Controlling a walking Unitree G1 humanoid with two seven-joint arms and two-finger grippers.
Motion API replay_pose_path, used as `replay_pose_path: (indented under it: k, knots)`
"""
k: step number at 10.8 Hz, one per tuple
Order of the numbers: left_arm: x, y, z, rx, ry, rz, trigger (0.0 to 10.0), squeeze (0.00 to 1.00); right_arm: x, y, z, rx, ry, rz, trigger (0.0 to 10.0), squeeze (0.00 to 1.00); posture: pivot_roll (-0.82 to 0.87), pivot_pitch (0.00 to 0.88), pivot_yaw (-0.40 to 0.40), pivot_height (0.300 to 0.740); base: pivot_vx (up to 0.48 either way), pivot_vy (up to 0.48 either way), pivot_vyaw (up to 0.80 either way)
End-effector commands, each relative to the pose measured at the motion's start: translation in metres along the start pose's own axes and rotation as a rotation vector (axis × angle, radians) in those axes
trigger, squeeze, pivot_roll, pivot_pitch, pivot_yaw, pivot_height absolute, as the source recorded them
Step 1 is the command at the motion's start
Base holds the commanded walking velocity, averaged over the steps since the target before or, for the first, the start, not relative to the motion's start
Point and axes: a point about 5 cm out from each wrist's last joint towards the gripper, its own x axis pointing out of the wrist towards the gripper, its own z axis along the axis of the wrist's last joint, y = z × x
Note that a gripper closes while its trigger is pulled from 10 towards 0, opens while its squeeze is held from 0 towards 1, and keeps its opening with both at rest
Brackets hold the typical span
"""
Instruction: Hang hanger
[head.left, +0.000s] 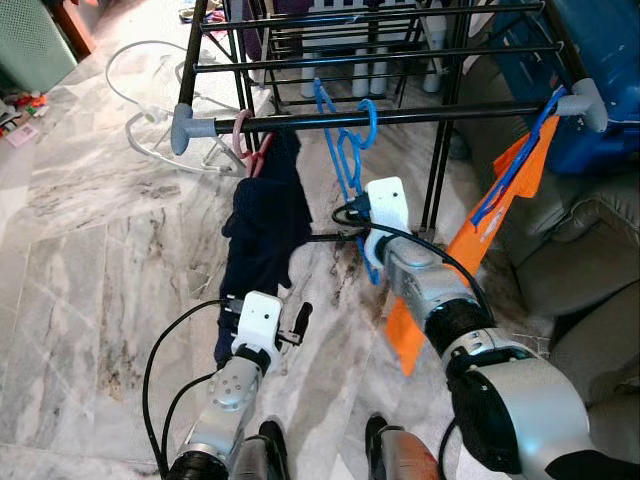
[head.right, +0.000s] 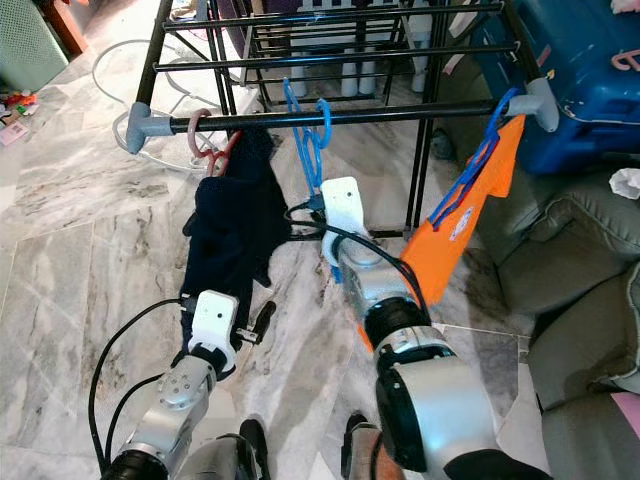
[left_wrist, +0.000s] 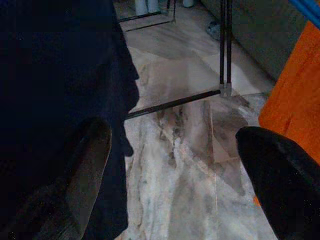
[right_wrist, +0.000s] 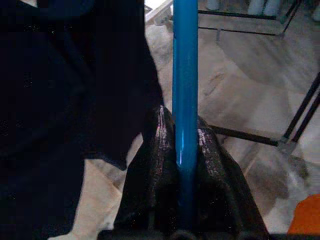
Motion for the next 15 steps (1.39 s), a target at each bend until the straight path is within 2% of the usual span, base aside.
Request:
replay_pose_path:
  k: [1,2,5,6,11,13,14,15]
  knots:
    - [-0.002,-0.001,-0.007,0.001,0.033,-0.006,10.0,0.0,-0.003,0.002,-0.026,0.014,0.099,-0.003,10.0,0.0,-0.17,0.235,0.057,0.74,0.0,0.0,0.0]
    - [-0.002,-0.001,-0.007,0.0,0.034,-0.009,10.0,0.0,-0.003,-0.004,-0.02,0.047,0.062,-0.031,10.0,1.0,-0.17,0.231,0.056,0.74,0.0,0.0,0.0]
    - [-0.001,0.0,-0.007,-0.014,0.039,-0.001,10.0,0.0,-0.004,-0.012,-0.003,0.042,-0.063,-0.052,10.0,1.0,-0.16,0.222,0.051,0.74,0.0,0.0,0.0]
    - [-0.001,0.0,-0.007,-0.016,0.04,0.001,10.0,0.0,-0.006,-0.015,-0.003,0.039,-0.095,-0.066,10.0,1.0,-0.16,0.222,0.05,0.74,0.0,0.0,0.0]
    - [-0.001,0.001,-0.009,-0.012,0.048,-0.005,10.0,0.0,-0.027,-0.02,-0.028,-0.012,-0.209,-0.092,10.0,1.0,-0.18,0.225,0.06,0.74,0.0,0.0,0.0]
    - [-0.001,0.003,-0.009,-0.009,0.049,-0.004,10.0,0.0,-0.037,-0.024,-0.032,0.002,-0.245,-0.095,10.0,1.0,-0.18,0.225,0.064,0.74,0.0,0.0,0.0]
    - [0.0,0.005,-0.005,0.001,0.03,0.005,10.0,0.0,-0.044,-0.023,-0.039,-0.023,-0.242,-0.071,10.0,1.0,-0.18,0.225,0.068,0.74,0.0,0.0,0.0]
    - [0.001,0.005,-0.002,0.013,0.018,0.003,10.0,0.0,-0.049,-0.025,-0.044,0.003,-0.243,-0.082,10.0,1.0,-0.18,0.224,0.069,0.74,0.0,0.0,0.0]
